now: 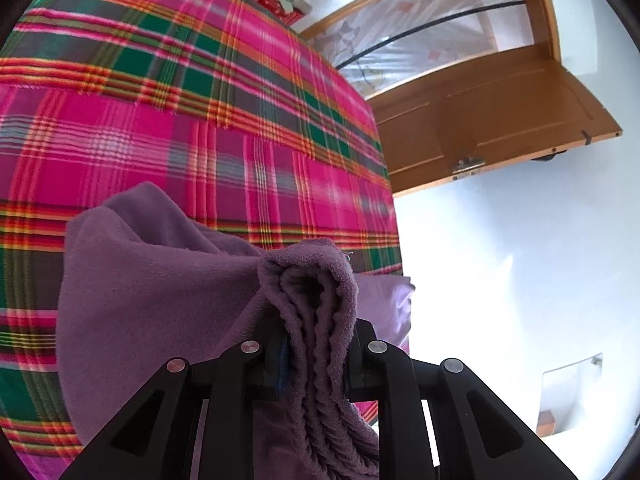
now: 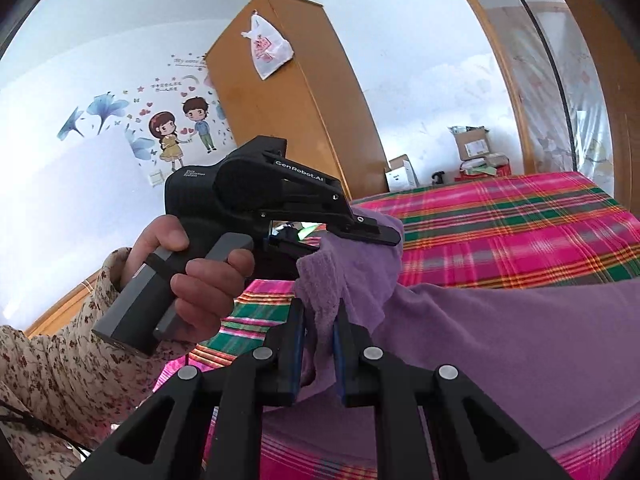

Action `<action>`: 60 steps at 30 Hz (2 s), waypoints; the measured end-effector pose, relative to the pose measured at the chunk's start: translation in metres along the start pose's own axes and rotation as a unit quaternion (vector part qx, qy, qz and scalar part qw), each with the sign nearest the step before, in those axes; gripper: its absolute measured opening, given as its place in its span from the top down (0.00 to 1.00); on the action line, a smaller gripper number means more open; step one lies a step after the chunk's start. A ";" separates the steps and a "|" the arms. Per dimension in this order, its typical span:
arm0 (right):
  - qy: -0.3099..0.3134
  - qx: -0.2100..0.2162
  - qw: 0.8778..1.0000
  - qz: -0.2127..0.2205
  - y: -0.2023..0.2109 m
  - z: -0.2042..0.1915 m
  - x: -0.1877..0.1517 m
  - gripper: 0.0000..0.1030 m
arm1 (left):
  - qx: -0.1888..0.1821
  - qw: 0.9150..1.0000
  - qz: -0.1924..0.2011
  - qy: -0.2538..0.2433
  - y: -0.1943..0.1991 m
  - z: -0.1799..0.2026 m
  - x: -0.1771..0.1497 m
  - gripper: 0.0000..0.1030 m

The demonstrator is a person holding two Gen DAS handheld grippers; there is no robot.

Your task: Fold clothes

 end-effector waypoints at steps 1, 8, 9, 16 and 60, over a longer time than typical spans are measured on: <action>-0.002 -0.003 1.000 -0.002 0.000 0.003 -0.002 0.87 | 0.004 1.000 -0.004 0.000 -0.005 -0.001 0.000 0.82; -0.029 -0.012 0.999 -0.034 -0.005 0.026 -0.022 0.86 | 0.020 0.999 -0.021 0.015 -0.025 -0.013 -0.005 0.78; -0.033 -0.012 0.999 -0.040 -0.006 0.029 -0.025 0.85 | 0.022 0.999 -0.023 0.018 -0.027 -0.015 -0.005 0.78; -0.053 -0.022 0.996 -0.063 -0.007 0.048 -0.042 0.84 | 0.027 0.999 -0.027 0.022 -0.036 -0.019 -0.007 0.74; -0.165 -0.001 0.971 -0.172 -0.059 0.120 -0.027 0.55 | 0.040 0.988 0.124 0.081 0.048 -0.100 -0.018 0.57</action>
Point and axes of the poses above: each gripper's, at about its wrist camera, not at the fingertips, and y roughly against the way its jaws point, z to its right, x to its top, the point moved 7 cm from there along -y, roughly the way its jaws point, and after that the axes turned 1 degree about x, right-handed, at the moved point
